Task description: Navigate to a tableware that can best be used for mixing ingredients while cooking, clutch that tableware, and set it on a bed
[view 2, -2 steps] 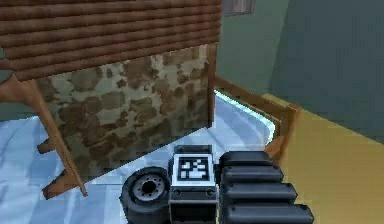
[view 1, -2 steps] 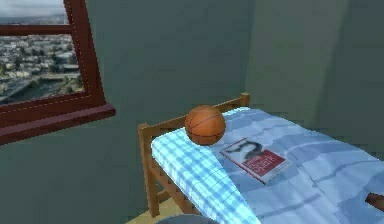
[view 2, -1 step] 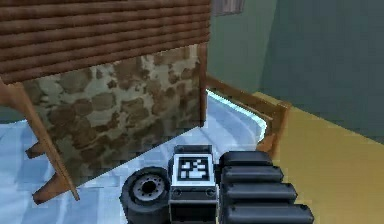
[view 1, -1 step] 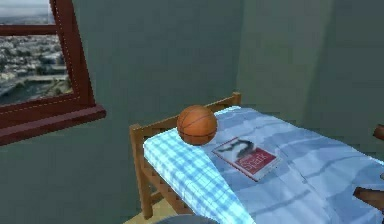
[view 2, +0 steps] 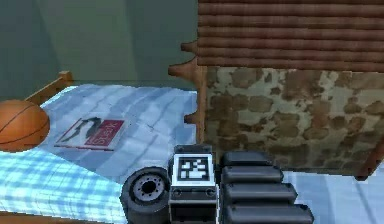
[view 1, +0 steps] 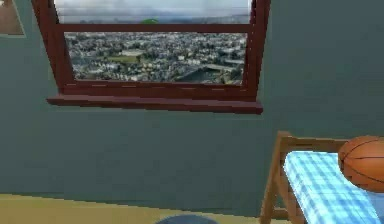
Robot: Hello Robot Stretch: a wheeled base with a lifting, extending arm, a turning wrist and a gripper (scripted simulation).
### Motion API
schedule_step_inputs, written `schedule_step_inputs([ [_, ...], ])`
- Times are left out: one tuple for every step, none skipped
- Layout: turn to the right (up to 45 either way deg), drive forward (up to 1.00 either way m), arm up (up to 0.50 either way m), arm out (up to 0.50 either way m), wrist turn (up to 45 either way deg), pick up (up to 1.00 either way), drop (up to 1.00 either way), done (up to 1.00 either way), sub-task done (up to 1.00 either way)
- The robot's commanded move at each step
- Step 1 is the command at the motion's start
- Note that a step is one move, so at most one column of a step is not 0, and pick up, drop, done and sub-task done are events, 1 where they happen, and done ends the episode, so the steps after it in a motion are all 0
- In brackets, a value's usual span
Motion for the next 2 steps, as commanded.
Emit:
schedule_step_inputs([
  [-33.0,0.0,0.0,0.0,0.0,0.0,0.0,0.0,0.0],
  [45.0,0.0,0.0,0.0,0.0,0.0,0.0,0.0,0.0],
])
